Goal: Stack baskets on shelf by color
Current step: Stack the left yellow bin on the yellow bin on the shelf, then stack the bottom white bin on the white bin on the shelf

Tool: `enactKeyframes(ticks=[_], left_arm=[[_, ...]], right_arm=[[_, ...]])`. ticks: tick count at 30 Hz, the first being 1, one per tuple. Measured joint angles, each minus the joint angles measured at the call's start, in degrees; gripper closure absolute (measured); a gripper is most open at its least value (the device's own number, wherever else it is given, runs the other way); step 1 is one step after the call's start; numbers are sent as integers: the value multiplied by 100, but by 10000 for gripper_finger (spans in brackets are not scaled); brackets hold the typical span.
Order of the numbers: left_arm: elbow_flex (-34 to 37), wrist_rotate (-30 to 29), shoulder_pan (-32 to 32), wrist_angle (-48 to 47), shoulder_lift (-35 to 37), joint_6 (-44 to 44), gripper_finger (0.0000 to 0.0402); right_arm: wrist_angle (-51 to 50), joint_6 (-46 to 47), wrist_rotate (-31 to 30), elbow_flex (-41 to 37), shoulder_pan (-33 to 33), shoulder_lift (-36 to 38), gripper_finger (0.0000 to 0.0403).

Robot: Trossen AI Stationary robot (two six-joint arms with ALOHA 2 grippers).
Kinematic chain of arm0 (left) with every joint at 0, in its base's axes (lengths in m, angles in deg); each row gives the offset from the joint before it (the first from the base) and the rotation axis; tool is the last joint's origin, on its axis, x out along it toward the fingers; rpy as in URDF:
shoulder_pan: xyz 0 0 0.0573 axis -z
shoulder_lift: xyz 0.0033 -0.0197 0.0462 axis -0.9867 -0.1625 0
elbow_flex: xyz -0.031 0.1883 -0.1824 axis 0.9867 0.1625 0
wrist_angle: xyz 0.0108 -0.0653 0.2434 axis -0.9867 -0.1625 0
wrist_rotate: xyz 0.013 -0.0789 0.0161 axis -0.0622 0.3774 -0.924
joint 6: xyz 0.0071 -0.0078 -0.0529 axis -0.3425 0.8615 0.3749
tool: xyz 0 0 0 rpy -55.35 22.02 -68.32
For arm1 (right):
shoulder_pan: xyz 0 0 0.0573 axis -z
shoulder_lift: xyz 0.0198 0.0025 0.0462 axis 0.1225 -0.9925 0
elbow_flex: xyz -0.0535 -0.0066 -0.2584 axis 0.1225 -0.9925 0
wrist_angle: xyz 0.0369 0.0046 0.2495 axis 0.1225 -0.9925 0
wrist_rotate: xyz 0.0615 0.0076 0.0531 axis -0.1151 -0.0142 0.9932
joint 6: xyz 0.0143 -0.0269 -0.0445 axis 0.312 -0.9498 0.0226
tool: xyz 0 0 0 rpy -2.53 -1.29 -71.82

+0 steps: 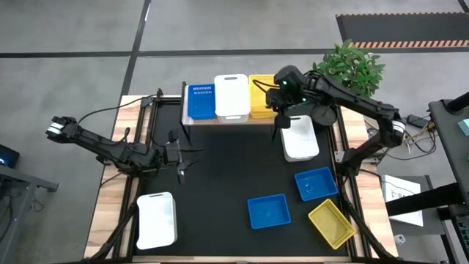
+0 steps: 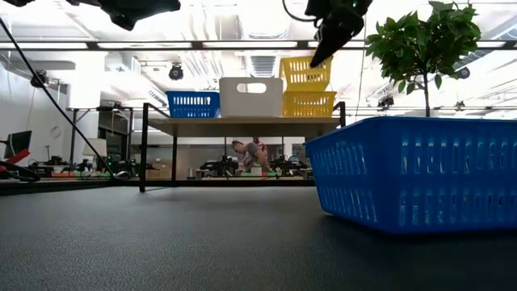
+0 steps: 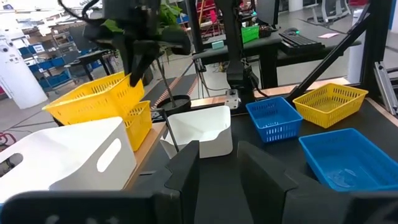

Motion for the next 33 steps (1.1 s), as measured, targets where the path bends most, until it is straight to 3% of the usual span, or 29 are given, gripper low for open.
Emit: enactKeyframes(ticks=[12, 27, 33], left_arm=[[0, 0, 0, 0, -10, -15, 308], [0, -1, 0, 0, -10, -13, 308], [0, -2, 0, 0, -8, -13, 308]], right_arm=[[3, 64, 24, -5, 91, -435, 386], [-52, 310, -22, -3, 87, -346, 299], [-54, 439, -17, -3, 74, -318, 316]])
